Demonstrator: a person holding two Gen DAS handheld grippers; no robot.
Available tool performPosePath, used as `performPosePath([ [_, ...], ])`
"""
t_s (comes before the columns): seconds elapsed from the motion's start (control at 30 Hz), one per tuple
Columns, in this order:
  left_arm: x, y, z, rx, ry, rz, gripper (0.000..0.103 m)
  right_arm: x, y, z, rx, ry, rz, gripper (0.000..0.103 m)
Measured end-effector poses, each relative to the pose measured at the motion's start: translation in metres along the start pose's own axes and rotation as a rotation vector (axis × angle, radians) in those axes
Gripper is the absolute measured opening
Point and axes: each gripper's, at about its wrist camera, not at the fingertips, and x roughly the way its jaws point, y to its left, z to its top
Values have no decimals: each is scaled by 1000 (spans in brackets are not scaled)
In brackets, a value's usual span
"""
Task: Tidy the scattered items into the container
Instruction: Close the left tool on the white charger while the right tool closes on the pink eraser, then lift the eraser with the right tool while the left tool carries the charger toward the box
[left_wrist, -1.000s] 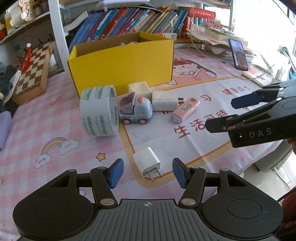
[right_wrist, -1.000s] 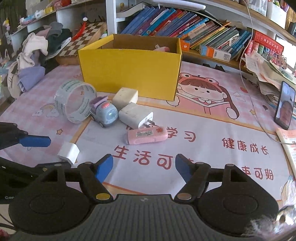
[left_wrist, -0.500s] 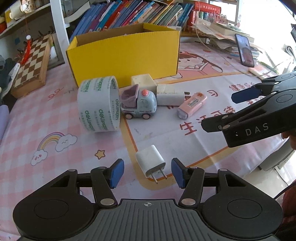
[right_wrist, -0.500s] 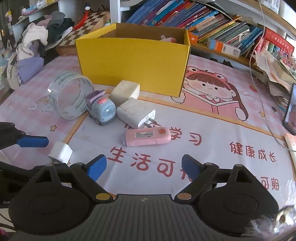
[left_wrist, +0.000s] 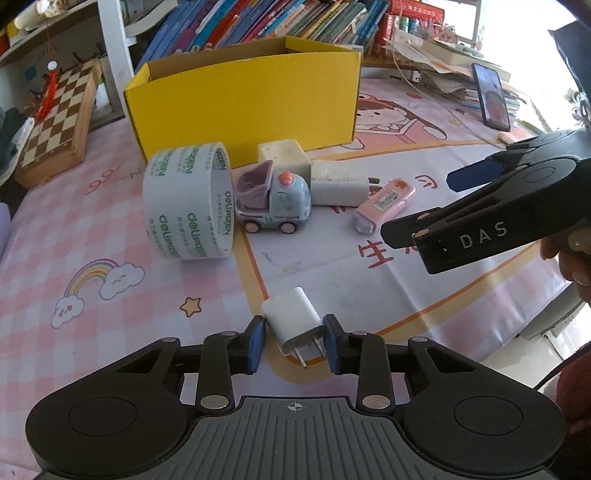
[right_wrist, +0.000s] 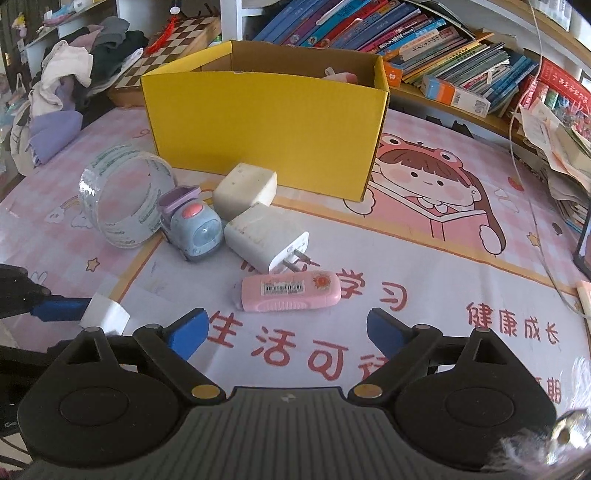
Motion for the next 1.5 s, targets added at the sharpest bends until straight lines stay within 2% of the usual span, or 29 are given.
performPosePath([
  [0.37,-1,7,1,-36,2,24,30,20,-1,11,-16,33,34,93],
  [0.77,-1,11,2,-51,-3,23,30,37,-2,18,-9,63,14,92],
  [0.97,0,13,3,-52,-3,16,30,42,-6,19,4,74,16,88],
  [1.1,1,12,4,-44,-2,11,30,41,-6,18,-1,71,37,76],
  [1.5,-2,3,8,-2,-20,-26,30,21,-7,10,3,53,41,76],
])
